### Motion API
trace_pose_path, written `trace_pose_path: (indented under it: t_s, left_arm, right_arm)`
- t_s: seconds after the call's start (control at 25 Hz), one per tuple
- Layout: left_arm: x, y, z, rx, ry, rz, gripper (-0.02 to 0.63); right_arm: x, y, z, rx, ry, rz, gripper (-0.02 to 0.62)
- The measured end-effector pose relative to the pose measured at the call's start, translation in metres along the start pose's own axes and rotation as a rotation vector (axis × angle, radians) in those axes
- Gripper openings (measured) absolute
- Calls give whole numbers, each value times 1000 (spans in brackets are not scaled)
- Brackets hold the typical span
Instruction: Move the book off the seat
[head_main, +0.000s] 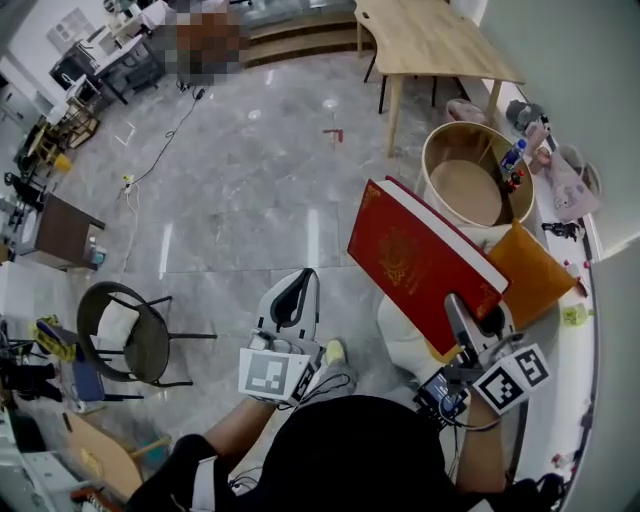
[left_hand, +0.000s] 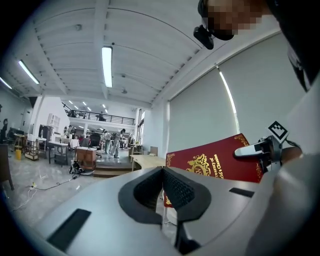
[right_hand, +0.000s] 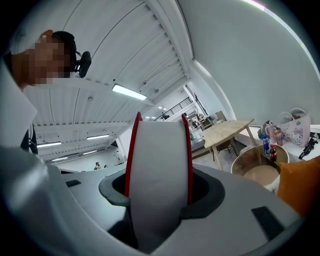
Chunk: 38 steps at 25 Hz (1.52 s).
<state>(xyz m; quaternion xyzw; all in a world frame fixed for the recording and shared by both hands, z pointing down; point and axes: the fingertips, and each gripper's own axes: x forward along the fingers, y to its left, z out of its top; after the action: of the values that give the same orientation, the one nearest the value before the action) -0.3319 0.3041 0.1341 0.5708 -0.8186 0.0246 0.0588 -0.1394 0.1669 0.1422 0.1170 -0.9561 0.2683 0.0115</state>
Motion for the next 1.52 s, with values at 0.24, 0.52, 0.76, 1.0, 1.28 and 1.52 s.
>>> trace_pose_path:
  t_s: [0.24, 0.52, 0.76, 1.0, 1.28, 1.52]
  left_arm:
    - [-2, 58, -19, -6, 3, -38, 14]
    - [0, 94, -16, -42, 11, -49, 13]
    - [11, 106, -14, -39, 20, -36, 13]
    - [39, 107, -7, -16, 25, -32, 12]
    - [109, 104, -5, 13, 41, -78, 12]
    - [195, 90, -8, 36, 72, -150, 13]
  right_arm:
    - [55, 33, -26, 40, -14, -20, 241]
    - [86, 50, -26, 38, -29, -45, 240]
    - [93, 43, -24, 72, -45, -61, 241]
    - [107, 16, -13, 90, -82, -80, 241]
    - [130, -37, 15, 83, -128, -129, 241]
    - [150, -100, 50, 105, -173, -181, 241]
